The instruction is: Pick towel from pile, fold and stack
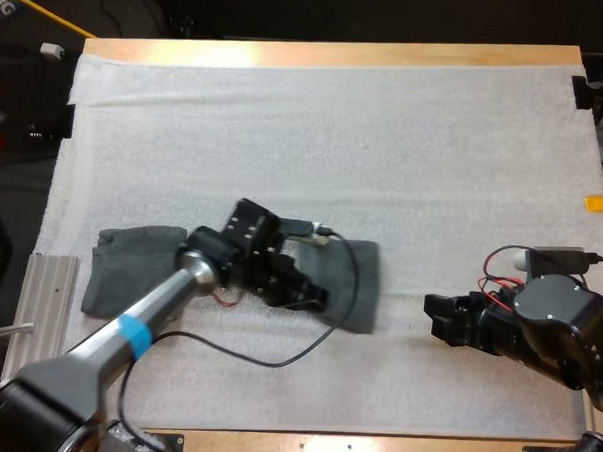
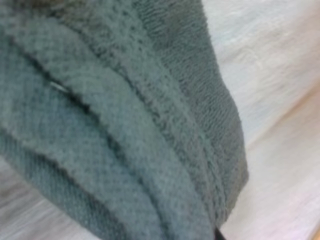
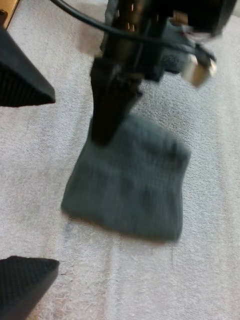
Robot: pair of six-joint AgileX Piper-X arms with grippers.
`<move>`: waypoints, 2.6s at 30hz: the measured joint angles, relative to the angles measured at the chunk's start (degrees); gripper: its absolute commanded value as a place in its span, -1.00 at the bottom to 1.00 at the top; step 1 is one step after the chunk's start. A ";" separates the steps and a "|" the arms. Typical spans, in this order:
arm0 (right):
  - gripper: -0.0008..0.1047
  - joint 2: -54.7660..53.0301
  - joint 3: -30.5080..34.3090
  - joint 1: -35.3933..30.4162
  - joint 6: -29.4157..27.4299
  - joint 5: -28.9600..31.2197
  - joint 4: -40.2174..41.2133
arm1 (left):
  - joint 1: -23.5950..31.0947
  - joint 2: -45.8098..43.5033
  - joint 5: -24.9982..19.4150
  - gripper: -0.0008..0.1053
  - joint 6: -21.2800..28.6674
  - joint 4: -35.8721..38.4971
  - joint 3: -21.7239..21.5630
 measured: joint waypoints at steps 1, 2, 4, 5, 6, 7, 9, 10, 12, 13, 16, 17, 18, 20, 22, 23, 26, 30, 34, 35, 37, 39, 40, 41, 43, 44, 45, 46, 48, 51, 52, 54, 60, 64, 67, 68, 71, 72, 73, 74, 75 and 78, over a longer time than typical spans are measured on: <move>0.18 0.00 0.00 0.00 0.00 0.00 0.00 | 1.22 -1.13 -2.15 -0.98 2.49 2.06 0.00; 0.18 0.00 0.00 0.00 0.00 0.00 0.00 | 2.41 -2.52 -4.60 -0.98 4.87 4.50 0.00; 0.18 0.00 0.00 0.00 0.00 0.00 0.00 | 4.87 -5.16 -10.08 -0.98 8.87 8.65 0.00; 0.18 0.00 0.00 0.00 0.00 0.00 0.00 | 5.89 -6.41 -12.40 -0.98 10.93 10.35 0.00; 0.18 0.00 0.00 0.00 0.00 0.00 0.00 | 7.06 -7.32 -14.92 -0.98 12.75 11.75 0.00; 0.18 0.00 0.00 0.00 0.00 0.00 0.00 | 8.21 -8.29 -17.59 -0.98 14.41 12.74 0.00; 0.18 0.00 0.00 0.00 0.00 0.00 0.00 | 10.19 -10.05 -22.68 -0.98 16.74 15.07 0.00; 0.18 0.00 0.00 0.00 0.00 0.00 0.00 | 11.17 -10.64 -25.11 -0.98 17.56 15.79 0.00; 0.18 0.00 0.00 0.00 0.00 0.00 0.00 | 12.85 -11.73 -28.73 -0.98 18.63 16.92 0.00; 0.18 0.00 0.00 0.00 0.00 0.00 0.00 | 13.57 -12.10 -30.14 -0.98 18.89 17.32 0.00; 0.18 0.00 0.00 0.00 0.00 0.00 0.00 | 15.40 -12.63 -34.43 -0.98 19.63 18.57 0.00; 0.18 0.00 0.00 0.00 0.00 0.00 0.00 | 15.93 -12.65 -35.37 -0.98 20.06 19.12 0.00; 0.18 0.00 0.00 0.00 0.00 0.00 0.00 | 16.15 -12.65 -36.30 -0.98 20.26 19.90 0.00; 0.18 0.00 0.00 0.00 0.00 0.00 0.00 | 16.67 -12.65 -37.53 -0.98 20.29 20.79 0.00; 0.18 0.00 0.00 0.00 0.00 0.00 0.00 | 16.65 -12.65 -40.27 -0.98 20.55 21.58 -0.43; 0.18 0.00 0.00 0.00 0.00 0.00 0.00 | 16.65 -12.65 -41.82 -0.98 20.70 21.85 -0.77; 0.18 0.00 0.00 0.00 0.00 0.00 0.00 | 16.65 -12.65 -44.79 -0.98 20.88 22.67 -1.79; 0.18 0.00 0.00 0.00 0.00 -0.28 0.00 | 16.65 -12.74 -47.74 -0.98 20.90 23.86 -2.74; 0.18 0.00 0.00 0.00 -0.03 -0.59 0.00 | 17.47 -13.29 -50.20 -0.98 20.90 24.24 -2.74; 0.18 0.00 0.00 0.00 -0.17 -0.80 0.00 | 18.01 -13.62 -50.21 -0.98 20.90 24.24 -2.74; 0.18 0.00 0.00 0.00 -0.17 -1.24 0.00 | 20.05 -14.26 -50.34 -0.98 20.90 24.24 -2.74; 0.18 0.00 0.00 0.00 -0.17 -1.58 0.00 | 22.27 -14.84 -50.16 -0.98 20.90 24.10 -2.74; 0.18 0.00 0.00 0.00 -0.18 -1.58 0.00 | 23.35 -15.00 -49.61 -0.98 20.90 23.85 -2.74; 0.18 0.00 0.00 0.00 -0.27 -1.58 0.00 | 24.42 -15.02 -48.95 -0.98 20.90 23.53 -2.74; 0.18 0.00 0.00 0.00 -0.27 -1.58 0.00 | 26.00 -15.01 -47.99 -0.98 20.78 22.69 -2.74; 0.18 0.00 0.00 0.00 -0.27 -1.58 0.00 | 26.45 -15.01 -47.64 -0.98 20.78 22.66 -2.74; 0.18 0.00 0.00 0.00 -0.27 -1.58 0.00 | 26.87 -15.01 -47.63 -0.98 20.78 22.66 -2.74; 0.18 0.00 0.00 0.00 -0.27 -1.58 0.00 | 27.23 -15.01 -47.60 -0.98 20.78 22.64 -2.74; 0.18 0.00 0.00 0.00 -0.27 -1.58 0.00 | 27.74 -15.01 -47.51 -0.98 20.78 22.41 -2.74; 0.18 0.00 0.00 0.00 -0.27 -2.19 0.00 | 27.97 -15.01 -48.26 -0.98 20.78 22.25 -2.74; 0.18 0.00 0.00 0.00 -0.27 -2.75 0.00 | 27.97 -15.01 -48.35 -0.98 20.78 22.25 -2.74; 0.18 0.00 0.00 0.00 -0.27 -3.68 0.00 | 27.97 -15.01 -48.35 -0.98 20.78 22.25 -2.74; 0.18 0.00 0.00 0.00 -0.27 -4.93 0.00 | 27.97 -15.01 -48.75 -0.35 20.78 22.25 -2.74; 0.18 0.00 0.00 0.00 -0.27 -4.93 0.00 | 27.97 -15.01 -49.36 0.22 20.78 22.25 -2.74; 0.18 0.00 0.00 0.00 -0.27 -4.93 0.00 | 27.97 -15.01 -52.28 0.31 19.96 22.22 -2.74; 0.18 0.00 0.00 0.00 -0.27 -4.93 0.00 | 27.97 -15.01 -54.00 0.30 19.80 22.13 -2.74; 0.18 0.00 0.00 0.00 -0.27 -4.93 0.00 | 27.97 -15.01 -57.21 0.30 19.28 22.13 -2.74; 0.18 0.00 0.00 0.00 -0.27 -4.93 0.00 | 27.97 -15.01 -57.38 0.30 18.83 22.13 -2.74; 0.18 0.00 0.00 0.00 -0.27 -4.93 0.00 | 27.97 -15.01 -57.35 0.30 18.33 22.13 -2.74; 0.18 0.00 0.00 0.00 -0.27 -4.93 0.00 | 27.97 -15.01 -56.90 0.30 17.81 22.13 -2.74; 0.18 0.00 0.00 0.00 -0.27 -4.93 0.00 | 27.97 -15.01 -55.46 0.30 17.37 22.13 -2.74; 0.18 0.00 0.00 0.00 -0.27 -4.93 0.00 | 27.97 -15.01 -48.58 0.30 17.29 22.13 -2.74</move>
